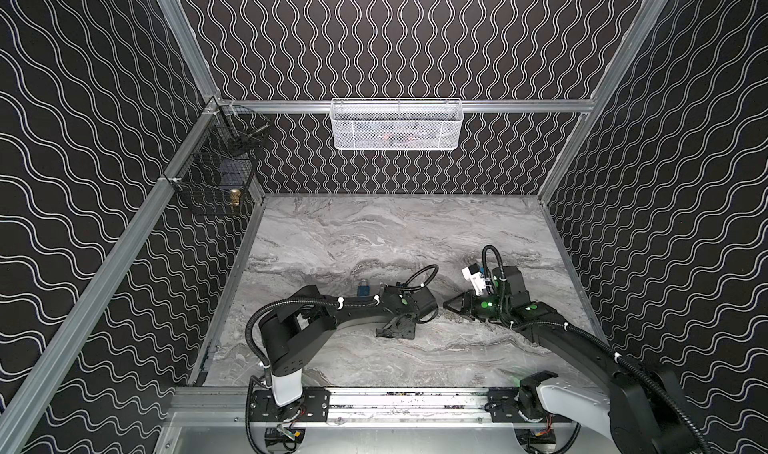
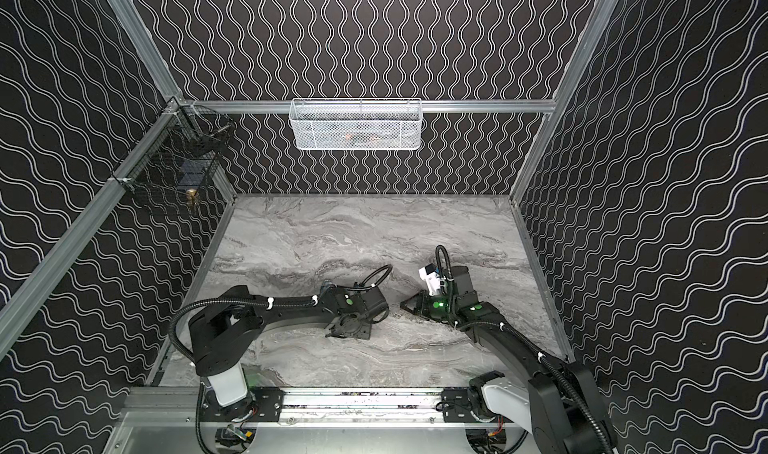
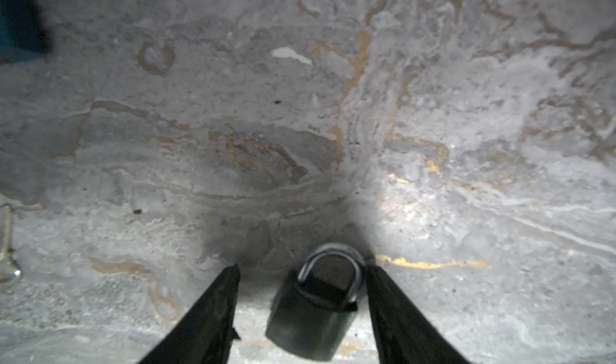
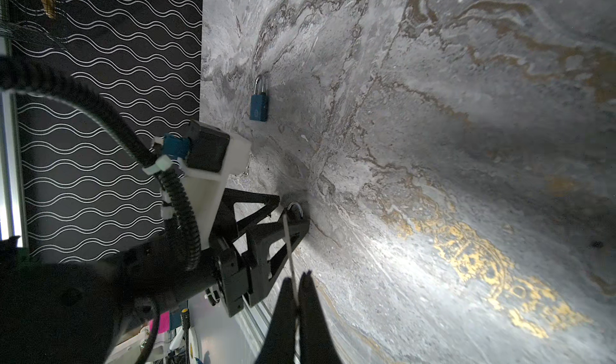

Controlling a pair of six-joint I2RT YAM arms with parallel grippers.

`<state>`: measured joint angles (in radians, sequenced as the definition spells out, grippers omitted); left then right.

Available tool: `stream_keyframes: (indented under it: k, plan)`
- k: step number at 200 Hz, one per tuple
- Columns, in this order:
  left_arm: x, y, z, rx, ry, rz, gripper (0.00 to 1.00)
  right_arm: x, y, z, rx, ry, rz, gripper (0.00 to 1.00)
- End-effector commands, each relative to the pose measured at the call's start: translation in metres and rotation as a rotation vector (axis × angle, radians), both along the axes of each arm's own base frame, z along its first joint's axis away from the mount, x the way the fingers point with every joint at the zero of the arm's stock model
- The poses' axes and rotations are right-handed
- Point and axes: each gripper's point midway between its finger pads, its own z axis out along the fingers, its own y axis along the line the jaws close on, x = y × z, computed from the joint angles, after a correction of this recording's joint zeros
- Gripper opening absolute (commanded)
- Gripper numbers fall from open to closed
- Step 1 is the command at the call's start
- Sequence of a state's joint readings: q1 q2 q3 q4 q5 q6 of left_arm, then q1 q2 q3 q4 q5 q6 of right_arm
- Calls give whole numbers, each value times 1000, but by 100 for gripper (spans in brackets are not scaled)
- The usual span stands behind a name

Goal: Unlock with the key
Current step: 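Lift the black padlock off the table with the left gripper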

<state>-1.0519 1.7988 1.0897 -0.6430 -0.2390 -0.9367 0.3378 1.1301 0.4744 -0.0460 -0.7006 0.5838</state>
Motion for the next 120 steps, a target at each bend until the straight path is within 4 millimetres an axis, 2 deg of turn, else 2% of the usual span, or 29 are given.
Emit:
stream_keyframes:
  k: [1,14,38,72,103,120]
  plan:
    - [-3,20,2,40,7,55,63,3,1,2,11,-18,1,0]
    - [-4,21,1,16,16,78,62,3,2,2,14,-19,1,0]
    - [-6,10,1,-34,36,82,61,4,2,3,17,-20,4,0]
    - [-13,4,4,-27,39,69,61,4,2,2,13,-18,5,0]
    - [-18,-2,-3,-45,65,61,60,4,3,-1,14,-12,6,0]
    - [-17,1,-4,-19,65,65,60,3,3,-1,19,-9,10,0]
